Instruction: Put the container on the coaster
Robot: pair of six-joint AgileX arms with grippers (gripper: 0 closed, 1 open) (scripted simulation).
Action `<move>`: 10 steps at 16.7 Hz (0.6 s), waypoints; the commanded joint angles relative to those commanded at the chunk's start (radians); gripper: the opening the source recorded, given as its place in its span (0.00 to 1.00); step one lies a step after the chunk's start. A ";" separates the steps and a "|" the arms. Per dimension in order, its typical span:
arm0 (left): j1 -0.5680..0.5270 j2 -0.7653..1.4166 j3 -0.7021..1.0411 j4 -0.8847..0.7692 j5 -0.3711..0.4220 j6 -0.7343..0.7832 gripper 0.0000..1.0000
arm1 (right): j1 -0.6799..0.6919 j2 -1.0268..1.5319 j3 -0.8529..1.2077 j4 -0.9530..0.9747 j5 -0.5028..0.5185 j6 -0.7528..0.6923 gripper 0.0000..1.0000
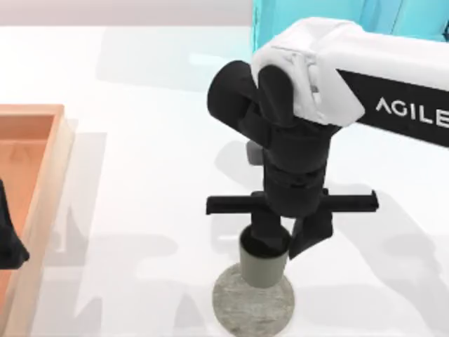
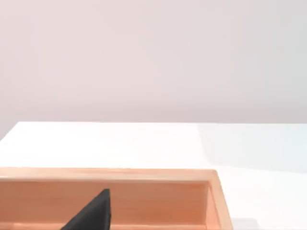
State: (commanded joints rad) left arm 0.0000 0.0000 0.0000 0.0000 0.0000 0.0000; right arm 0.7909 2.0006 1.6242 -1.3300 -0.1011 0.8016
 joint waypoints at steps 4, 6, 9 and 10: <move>0.000 0.000 0.000 0.000 0.000 0.000 1.00 | -0.002 0.009 -0.010 0.016 -0.001 0.004 0.00; 0.000 0.000 0.000 0.000 0.000 0.000 1.00 | 0.006 0.017 -0.052 0.061 -0.002 0.008 0.00; 0.000 0.000 0.000 0.000 0.000 0.000 1.00 | 0.015 0.031 -0.103 0.171 -0.002 0.017 0.00; 0.000 0.000 0.000 0.000 0.000 0.000 1.00 | 0.017 0.039 -0.127 0.200 -0.002 0.022 0.00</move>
State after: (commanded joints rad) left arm 0.0000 0.0000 0.0000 0.0000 0.0000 0.0000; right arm 0.8084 2.0397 1.4977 -1.1298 -0.1026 0.8231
